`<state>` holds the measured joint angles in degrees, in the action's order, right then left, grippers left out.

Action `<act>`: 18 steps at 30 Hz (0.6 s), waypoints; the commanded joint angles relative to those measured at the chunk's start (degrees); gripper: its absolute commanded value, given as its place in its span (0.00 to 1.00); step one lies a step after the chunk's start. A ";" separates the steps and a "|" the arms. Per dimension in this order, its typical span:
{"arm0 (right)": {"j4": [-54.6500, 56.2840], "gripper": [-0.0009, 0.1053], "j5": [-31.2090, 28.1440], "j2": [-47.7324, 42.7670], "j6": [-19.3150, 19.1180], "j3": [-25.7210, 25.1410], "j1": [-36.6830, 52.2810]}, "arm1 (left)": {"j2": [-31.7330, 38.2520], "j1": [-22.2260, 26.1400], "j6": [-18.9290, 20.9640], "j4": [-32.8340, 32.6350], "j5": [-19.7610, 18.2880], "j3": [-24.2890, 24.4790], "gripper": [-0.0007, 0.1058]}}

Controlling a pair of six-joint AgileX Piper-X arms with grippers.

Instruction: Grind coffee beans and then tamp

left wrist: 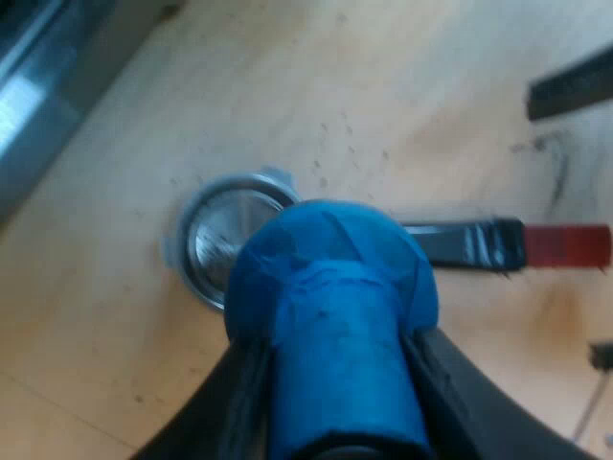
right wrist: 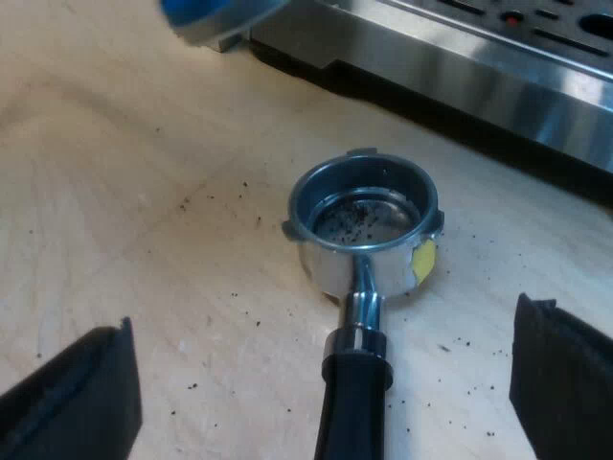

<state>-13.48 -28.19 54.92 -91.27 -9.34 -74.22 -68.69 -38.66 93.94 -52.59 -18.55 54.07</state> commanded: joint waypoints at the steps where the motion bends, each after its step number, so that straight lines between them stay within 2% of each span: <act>1: -0.48 0.76 0.09 -0.07 -0.07 -0.15 -0.04 | -1.55 -0.27 -0.03 1.60 0.84 0.89 0.01; 18: -0.48 0.76 0.09 -0.07 -0.07 -0.15 -0.04 | -13.12 -0.27 -0.03 6.83 0.85 0.89 0.01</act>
<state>-13.48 -28.19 54.92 -91.28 -9.34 -74.22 -82.05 -38.66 93.94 -46.82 -17.92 54.42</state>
